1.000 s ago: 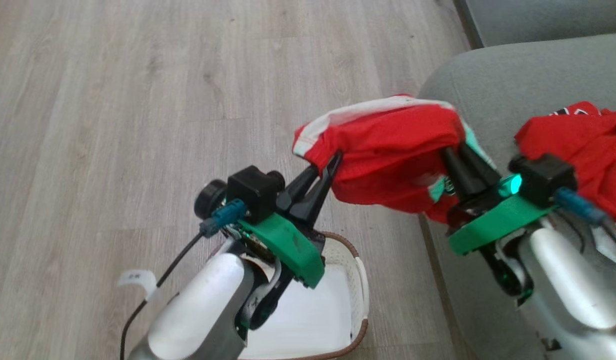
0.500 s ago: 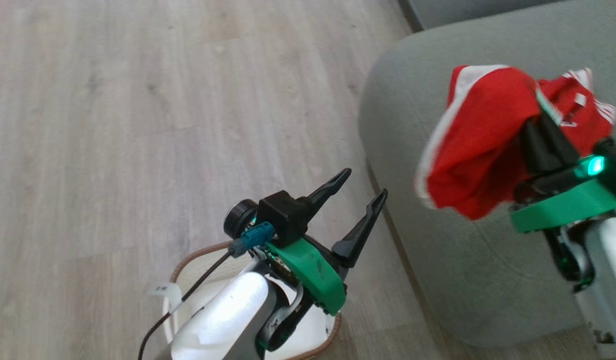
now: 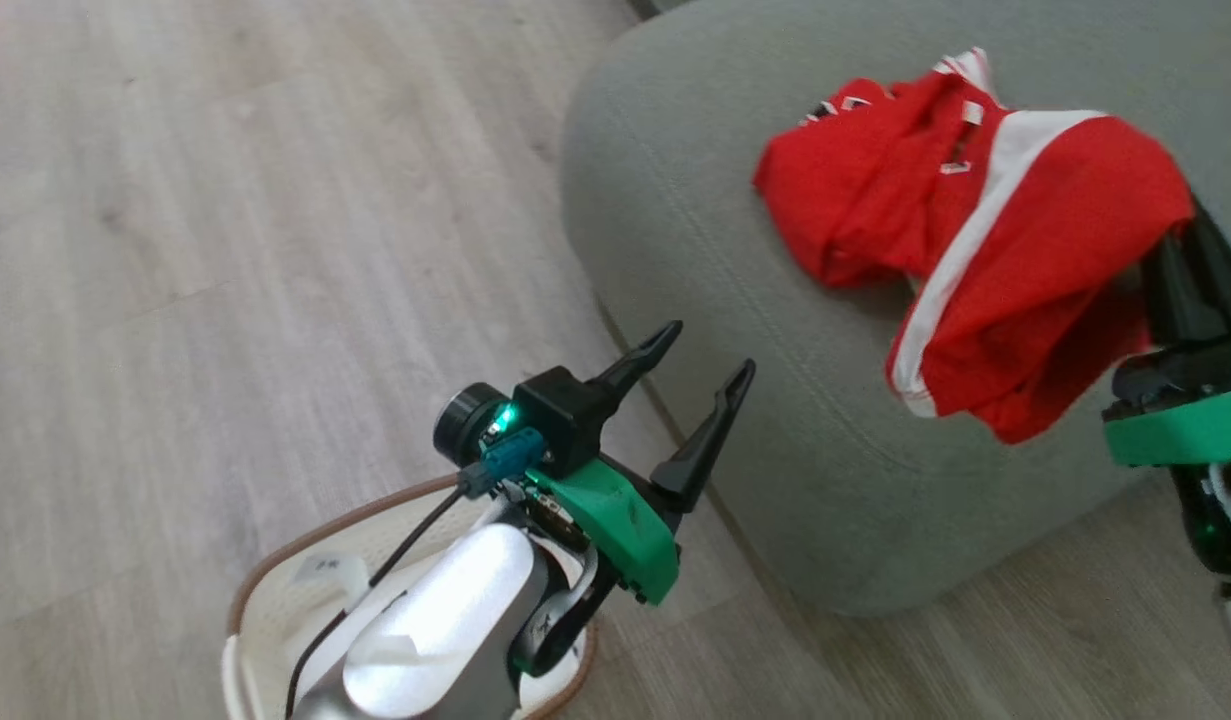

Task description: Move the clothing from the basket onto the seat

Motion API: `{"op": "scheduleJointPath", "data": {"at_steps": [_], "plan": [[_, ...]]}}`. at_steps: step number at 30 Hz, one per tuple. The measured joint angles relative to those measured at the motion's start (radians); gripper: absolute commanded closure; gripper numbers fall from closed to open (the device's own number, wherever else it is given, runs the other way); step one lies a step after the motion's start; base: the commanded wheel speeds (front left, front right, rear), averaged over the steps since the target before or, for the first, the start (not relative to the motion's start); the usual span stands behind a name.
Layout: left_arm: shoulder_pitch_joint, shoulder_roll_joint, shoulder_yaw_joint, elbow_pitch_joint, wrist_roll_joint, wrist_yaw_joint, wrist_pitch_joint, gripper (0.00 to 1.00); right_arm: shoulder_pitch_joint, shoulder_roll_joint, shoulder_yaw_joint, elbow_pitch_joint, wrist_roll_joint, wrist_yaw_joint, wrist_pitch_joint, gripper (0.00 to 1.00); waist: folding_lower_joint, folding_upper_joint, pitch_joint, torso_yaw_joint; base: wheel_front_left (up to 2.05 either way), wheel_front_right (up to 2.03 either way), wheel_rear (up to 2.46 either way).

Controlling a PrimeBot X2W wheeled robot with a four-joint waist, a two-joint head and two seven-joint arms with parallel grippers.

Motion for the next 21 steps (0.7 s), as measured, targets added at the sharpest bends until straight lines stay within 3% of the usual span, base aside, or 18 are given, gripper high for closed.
{"op": "scheduleJointPath", "data": {"at_steps": [10, 21], "plan": [[-0.031, -0.002, -0.001, 0.047, 0.005, 0.004, -0.013, 0.00, 0.030, 0.007, -0.041, -0.032, -0.007, 0.000, 0.000, 1.00, 0.0000, 0.0000, 0.032, -0.107, 0.00, 0.00, 0.00], [-0.055, -0.009, -0.008, 0.068, 0.005, 0.004, -0.025, 0.00, -0.014, -0.025, -0.042, -0.006, 0.004, 0.000, 0.000, 1.00, 0.0000, 0.0000, 0.066, -0.093, 0.00, 0.00, 0.00]]}}
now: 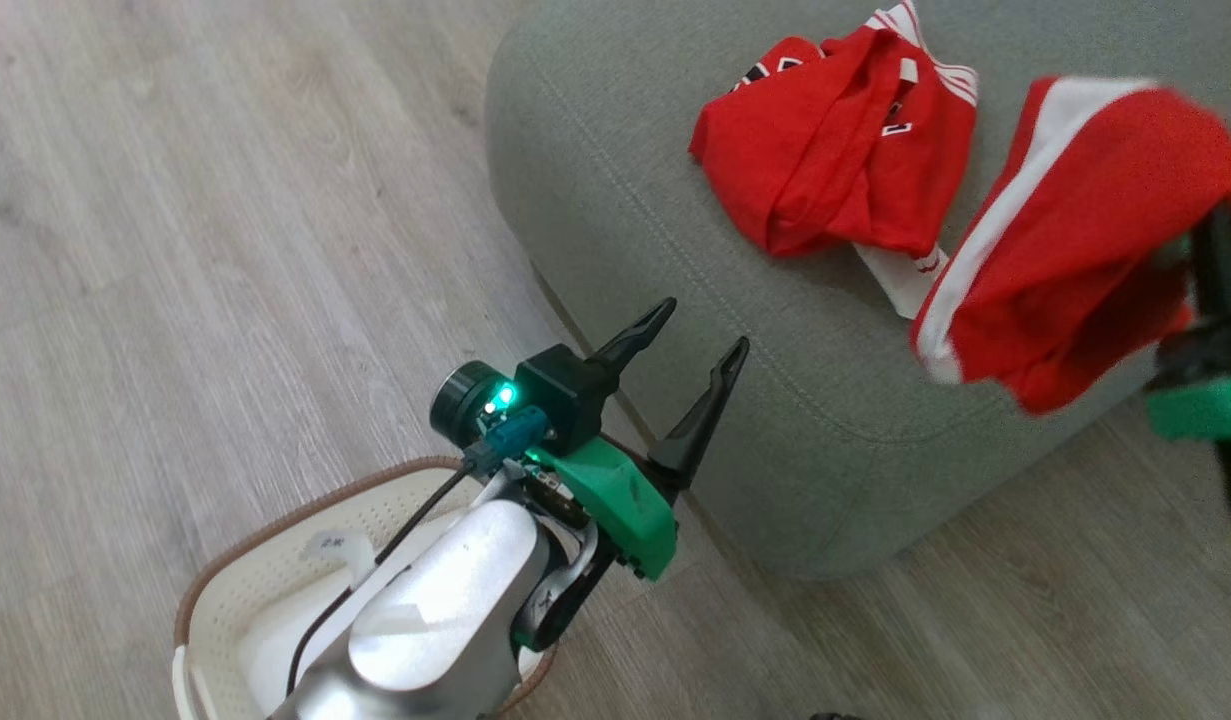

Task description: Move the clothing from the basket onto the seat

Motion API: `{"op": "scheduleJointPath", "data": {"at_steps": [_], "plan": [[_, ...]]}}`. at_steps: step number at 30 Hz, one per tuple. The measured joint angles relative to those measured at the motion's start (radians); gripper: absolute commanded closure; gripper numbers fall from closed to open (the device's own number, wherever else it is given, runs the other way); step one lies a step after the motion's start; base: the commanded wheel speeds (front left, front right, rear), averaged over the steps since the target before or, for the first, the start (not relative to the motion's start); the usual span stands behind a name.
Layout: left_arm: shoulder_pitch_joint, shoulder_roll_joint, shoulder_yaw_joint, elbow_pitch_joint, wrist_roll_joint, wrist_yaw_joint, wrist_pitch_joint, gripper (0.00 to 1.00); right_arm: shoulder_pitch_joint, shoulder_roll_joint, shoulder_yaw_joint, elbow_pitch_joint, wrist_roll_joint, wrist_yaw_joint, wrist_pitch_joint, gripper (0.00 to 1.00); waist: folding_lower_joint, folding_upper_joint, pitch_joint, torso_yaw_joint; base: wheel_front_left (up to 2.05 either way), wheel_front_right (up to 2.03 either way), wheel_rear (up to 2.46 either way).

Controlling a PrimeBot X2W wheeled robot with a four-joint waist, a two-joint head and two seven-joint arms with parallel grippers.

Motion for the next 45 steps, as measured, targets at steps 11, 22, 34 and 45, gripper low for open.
{"op": "scheduleJointPath", "data": {"at_steps": [11, 22, 34, 45], "plan": [[-0.068, -0.008, -0.026, 0.007, 0.015, 0.018, 0.007, 0.00, -0.263, -0.124, 0.022, 0.195, 0.072, 0.000, 0.000, 1.00, 0.0000, 0.0000, 0.084, 0.059, 0.00, 0.00, 0.00], [-0.183, -0.016, -0.066, 0.004, 0.064, 0.046, 0.047, 0.00, -0.511, -0.254, -0.017, 0.441, 0.138, 0.000, 0.000, 1.00, 0.0001, 0.0000, 0.244, 0.168, 0.00, 0.00, 0.00], [-0.239, -0.017, -0.093, -0.004, 0.078, 0.096, 0.050, 0.00, -0.597, -0.294, 0.210, 0.774, 0.160, 0.000, 0.000, 1.00, 0.0003, -0.0001, 0.394, 0.295, 0.00, 0.00, 0.00], [-0.243, -0.018, -0.099, 0.000, 0.060, 0.106, 0.029, 0.00, -0.663, -0.334, 0.566, 0.896, 0.419, 0.000, 0.161, 0.75, 0.0002, -0.0001, 0.376, 0.323, 0.00, 0.00, 0.00]]}}
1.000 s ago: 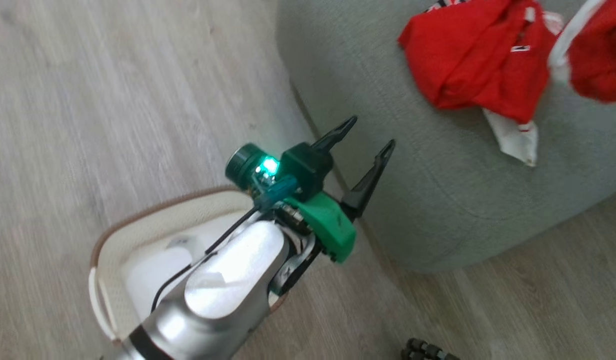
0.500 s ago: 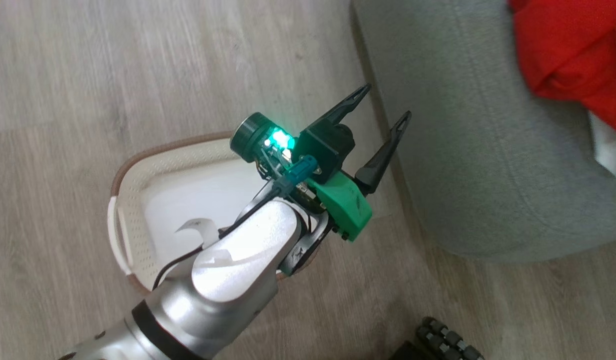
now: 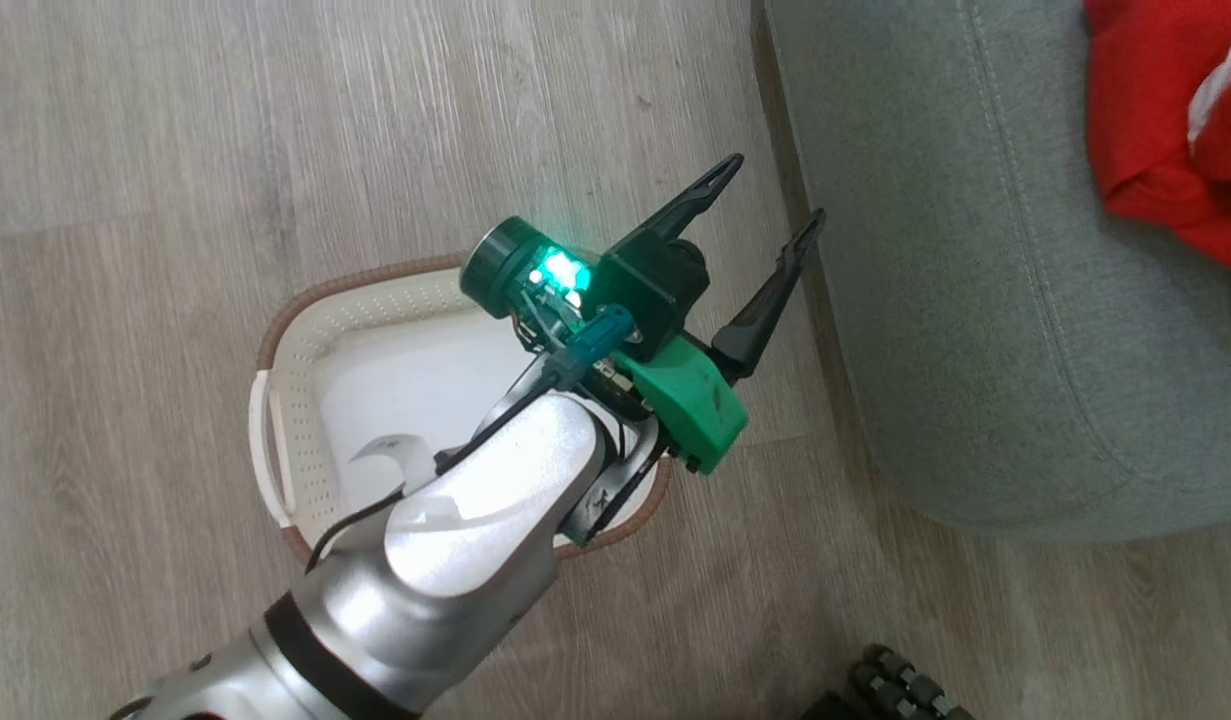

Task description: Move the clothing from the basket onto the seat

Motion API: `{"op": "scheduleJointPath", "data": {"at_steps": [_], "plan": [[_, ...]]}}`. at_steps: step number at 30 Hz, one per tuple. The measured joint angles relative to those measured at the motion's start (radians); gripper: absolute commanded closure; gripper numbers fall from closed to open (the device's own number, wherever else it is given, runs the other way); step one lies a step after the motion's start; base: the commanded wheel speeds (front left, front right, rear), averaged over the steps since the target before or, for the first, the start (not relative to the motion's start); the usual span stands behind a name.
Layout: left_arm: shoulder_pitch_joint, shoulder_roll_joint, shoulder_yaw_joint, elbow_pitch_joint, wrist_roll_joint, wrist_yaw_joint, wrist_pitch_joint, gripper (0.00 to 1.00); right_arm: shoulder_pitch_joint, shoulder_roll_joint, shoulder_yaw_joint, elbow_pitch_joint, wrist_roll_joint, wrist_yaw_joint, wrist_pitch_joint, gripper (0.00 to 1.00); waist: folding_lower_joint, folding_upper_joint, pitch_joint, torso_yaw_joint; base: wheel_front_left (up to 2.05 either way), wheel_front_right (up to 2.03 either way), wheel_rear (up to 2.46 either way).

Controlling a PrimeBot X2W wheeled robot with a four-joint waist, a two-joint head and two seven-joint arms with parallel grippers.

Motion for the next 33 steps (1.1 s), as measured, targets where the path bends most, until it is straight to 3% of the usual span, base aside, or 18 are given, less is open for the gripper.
{"op": "scheduleJointPath", "data": {"at_steps": [1, 3, 4, 13, 19, 27, 33], "plan": [[0.000, 0.000, 0.000, 0.001, 0.000, 0.000, -0.004, 0.00, -0.007, -0.011, 0.021, 0.003, 0.017, 0.000, 0.001, 0.64, -0.0001, 0.0000, -0.006, 0.000, 0.00, 0.00, 0.00], [0.001, -0.001, 0.000, 0.004, -0.012, 0.000, -0.008, 0.00, -0.019, -0.025, 0.060, 0.007, 0.047, 0.000, 0.013, 0.09, -0.0001, 0.0000, -0.020, 0.000, 0.00, 0.00, 0.00], [0.002, -0.001, 0.000, 0.006, -0.017, 0.000, -0.012, 0.00, -0.021, -0.028, 0.079, 0.008, 0.059, 0.000, 0.014, 0.00, -0.0001, 0.0000, -0.028, 0.000, 0.00, 0.00, 0.00], [0.059, 0.012, 0.008, 0.015, -0.067, -0.002, -0.051, 0.00, -0.025, -0.062, 0.281, -0.018, 0.156, 0.000, 0.094, 0.00, -0.0001, 0.0000, -0.142, -0.012, 0.00, 0.00, 0.00], [0.142, 0.050, 0.035, -0.004, -0.111, 0.000, -0.078, 0.00, -0.059, -0.103, 0.371, -0.058, 0.172, 0.000, 0.062, 0.00, -0.0001, 0.0000, -0.249, -0.024, 0.00, 0.00, 0.00], [0.261, 0.102, 0.092, -0.066, -0.164, 0.038, -0.113, 0.00, -0.074, -0.148, 0.418, -0.158, 0.207, 0.000, -0.101, 0.00, -0.0002, 0.0000, -0.390, -0.018, 0.00, 0.00, 0.00], [0.351, 0.167, 0.152, -0.125, -0.184, 0.075, -0.130, 0.00, -0.023, -0.175, 0.347, -0.275, 0.223, 0.000, -0.155, 0.00, -0.0002, 0.0001, -0.463, 0.018, 0.00, 0.00, 0.00]]}}
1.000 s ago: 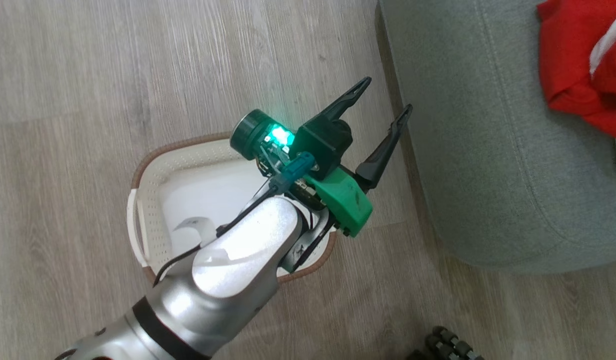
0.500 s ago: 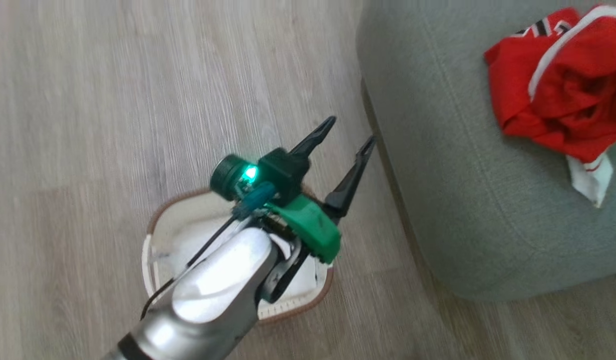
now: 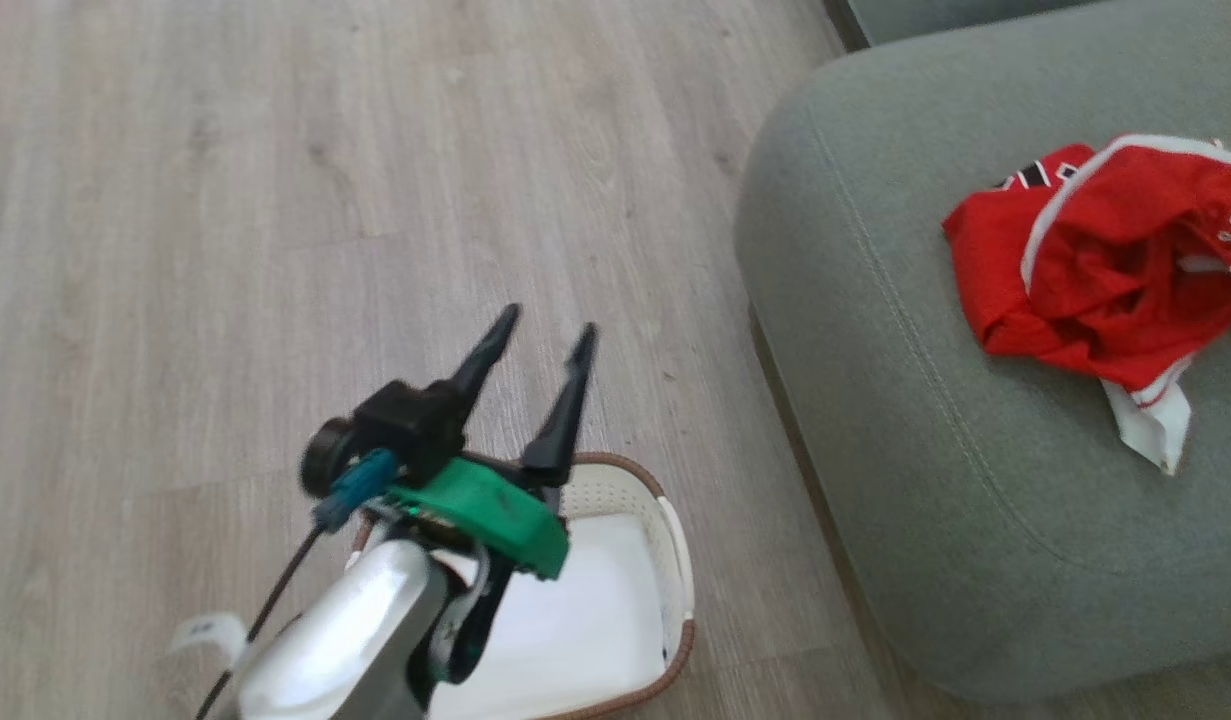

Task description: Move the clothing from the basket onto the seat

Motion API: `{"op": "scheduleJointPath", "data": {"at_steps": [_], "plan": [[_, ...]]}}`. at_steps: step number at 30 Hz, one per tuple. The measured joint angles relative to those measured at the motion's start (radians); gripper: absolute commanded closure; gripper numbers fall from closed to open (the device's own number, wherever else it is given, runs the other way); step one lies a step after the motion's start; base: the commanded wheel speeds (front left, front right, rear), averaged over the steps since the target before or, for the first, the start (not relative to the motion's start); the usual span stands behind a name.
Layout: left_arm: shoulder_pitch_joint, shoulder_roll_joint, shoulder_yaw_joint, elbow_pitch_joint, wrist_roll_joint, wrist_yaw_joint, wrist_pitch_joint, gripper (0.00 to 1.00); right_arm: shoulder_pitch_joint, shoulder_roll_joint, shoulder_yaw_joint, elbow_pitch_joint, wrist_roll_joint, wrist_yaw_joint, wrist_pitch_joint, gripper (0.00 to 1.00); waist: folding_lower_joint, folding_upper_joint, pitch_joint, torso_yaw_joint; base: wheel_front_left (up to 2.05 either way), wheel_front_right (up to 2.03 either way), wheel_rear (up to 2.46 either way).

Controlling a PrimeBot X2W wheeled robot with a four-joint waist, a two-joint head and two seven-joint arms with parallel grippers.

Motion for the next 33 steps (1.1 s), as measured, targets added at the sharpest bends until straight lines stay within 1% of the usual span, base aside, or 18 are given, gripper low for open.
{"op": "scheduleJointPath", "data": {"at_steps": [1, 2, 6, 9, 13, 19, 20, 23, 26, 28, 33], "plan": [[0.013, 0.008, 0.011, -0.011, 0.000, 0.010, 0.000, 0.00, 0.021, 0.001, -0.037, -0.024, -0.003, 0.000, 0.000, 0.00, 0.0000, 0.0000, -0.006, 0.008, 0.00, 0.00, 0.00], [0.013, 0.008, 0.011, -0.011, 0.000, 0.010, 0.000, 0.00, 0.021, 0.001, -0.037, -0.024, -0.003, 0.000, 0.000, 0.00, 0.0000, 0.0000, -0.006, 0.008, 0.00, 0.00, 0.00], [0.047, 0.030, 0.043, -0.043, -0.010, 0.038, -0.002, 0.00, 0.128, 0.016, -0.234, -0.115, -0.064, 0.000, -0.003, 0.00, 0.0000, 0.0000, -0.020, 0.041, 0.00, 0.00, 0.00], [0.067, 0.040, 0.071, -0.060, -0.010, 0.055, -0.010, 0.00, 0.250, 0.057, -0.386, -0.173, -0.138, 0.000, -0.003, 0.00, 0.0000, 0.0000, -0.026, 0.064, 0.00, 0.00, 0.00], [0.100, 0.051, 0.105, -0.069, -0.010, 0.080, -0.017, 0.00, 0.455, 0.146, -0.564, -0.247, -0.239, 0.000, -0.003, 0.00, 0.0000, 0.0000, -0.034, 0.091, 0.00, 0.00, 0.00], [0.159, 0.052, 0.166, -0.090, 0.005, 0.101, -0.019, 0.00, 0.700, 0.305, -0.768, -0.381, -0.364, 0.000, -0.003, 0.00, 0.0000, 0.0000, -0.041, 0.114, 0.00, 0.00, 0.00], [0.179, 0.049, 0.195, -0.101, 0.018, 0.102, -0.019, 0.00, 0.758, 0.357, -0.820, -0.427, -0.393, 0.000, -0.003, 0.00, 0.0000, 0.0000, -0.040, 0.118, 0.00, 0.00, 0.00], [0.215, 0.040, 0.234, -0.105, 0.037, 0.099, -0.019, 0.00, 0.835, 0.438, -0.870, -0.488, -0.411, 0.000, -0.003, 0.00, 0.0000, 0.0000, -0.037, 0.123, 0.00, 0.00, 0.00], [0.253, 0.012, 0.276, -0.105, 0.063, 0.080, -0.019, 0.00, 0.901, 0.500, -0.884, -0.530, -0.439, 0.000, -0.003, 0.00, 0.0000, 0.0000, -0.031, 0.126, 0.00, 0.00, 0.00], [0.272, -0.002, 0.309, -0.105, 0.100, 0.059, -0.019, 0.00, 0.927, 0.534, -0.899, -0.541, -0.458, 0.000, -0.003, 0.00, 0.0000, 0.0000, -0.029, 0.126, 0.00, 0.00, 0.00], [0.307, -0.056, 0.387, -0.095, 0.166, 0.000, -0.019, 0.00, 0.947, 0.594, -0.903, -0.545, -0.492, 0.000, -0.003, 0.00, 0.0000, 0.0000, -0.027, 0.122, 0.00, 0.00, 0.00]]}}
